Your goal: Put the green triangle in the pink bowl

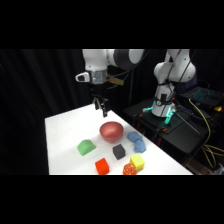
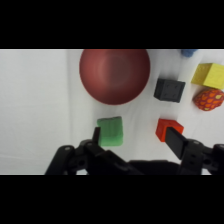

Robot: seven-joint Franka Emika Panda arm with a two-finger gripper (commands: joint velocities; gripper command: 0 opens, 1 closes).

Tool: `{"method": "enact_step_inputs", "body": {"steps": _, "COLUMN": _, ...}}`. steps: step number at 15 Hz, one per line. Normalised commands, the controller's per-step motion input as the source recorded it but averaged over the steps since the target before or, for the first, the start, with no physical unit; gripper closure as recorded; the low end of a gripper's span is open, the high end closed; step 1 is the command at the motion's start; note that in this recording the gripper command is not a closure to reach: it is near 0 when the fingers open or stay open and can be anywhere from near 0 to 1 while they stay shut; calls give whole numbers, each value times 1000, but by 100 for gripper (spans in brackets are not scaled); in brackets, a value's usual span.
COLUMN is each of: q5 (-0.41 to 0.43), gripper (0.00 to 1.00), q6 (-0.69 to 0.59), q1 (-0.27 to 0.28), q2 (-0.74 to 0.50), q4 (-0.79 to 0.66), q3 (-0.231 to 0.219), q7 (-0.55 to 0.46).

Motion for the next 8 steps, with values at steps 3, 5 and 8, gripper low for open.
{"method": "enact_step_inputs", "body": {"steps": 3, "q5": -22, "gripper": 0, "q6": 20, "q1": -48, "q2": -12, "q4": -22, "q3": 47, "q7": 12}}
{"method": "enact_step_inputs", "body": {"steps": 5, "q5": -54, "gripper": 0, "q6": 95, "q1": -44, "q2": -28, "q4": -90, "q3": 48, "q7": 22}}
{"method": "enact_step_inputs", "body": {"steps": 8, "q5": -74, "gripper": 0, "q6": 113, "q1": -33, "q2": 12, "q4": -69, "q3": 56, "q7": 15}}
